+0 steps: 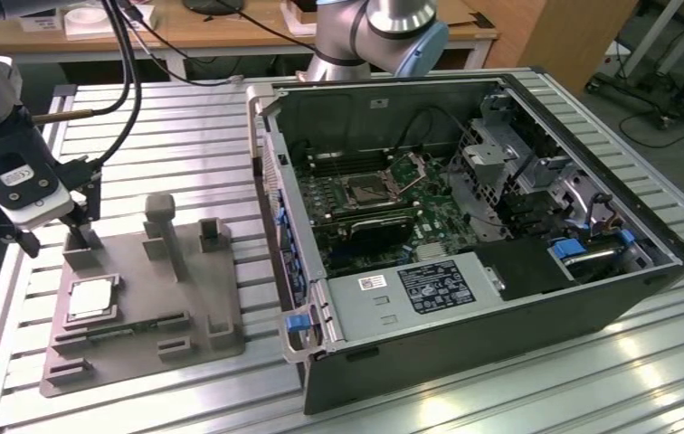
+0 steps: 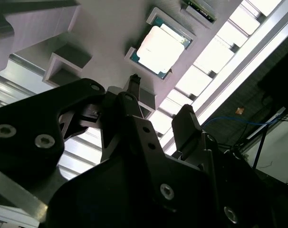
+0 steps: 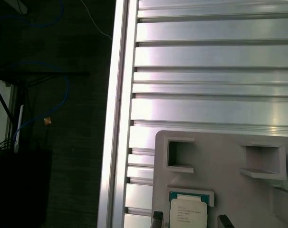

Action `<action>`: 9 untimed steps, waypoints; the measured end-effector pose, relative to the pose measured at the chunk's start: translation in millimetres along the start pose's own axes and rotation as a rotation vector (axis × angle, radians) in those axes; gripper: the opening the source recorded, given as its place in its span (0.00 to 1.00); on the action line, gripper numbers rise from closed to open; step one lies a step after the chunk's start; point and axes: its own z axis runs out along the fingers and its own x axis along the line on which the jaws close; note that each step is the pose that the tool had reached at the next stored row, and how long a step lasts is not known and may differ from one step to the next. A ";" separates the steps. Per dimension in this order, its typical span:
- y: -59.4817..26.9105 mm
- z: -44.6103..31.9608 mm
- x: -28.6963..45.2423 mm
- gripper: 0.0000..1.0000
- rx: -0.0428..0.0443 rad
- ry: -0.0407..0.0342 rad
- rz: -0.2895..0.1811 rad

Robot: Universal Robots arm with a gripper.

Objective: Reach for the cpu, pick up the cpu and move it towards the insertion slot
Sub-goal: 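Reach for the cpu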

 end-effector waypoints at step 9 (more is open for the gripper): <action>0.0 0.1 0.0 0.68 0.0000 -0.0001 0.000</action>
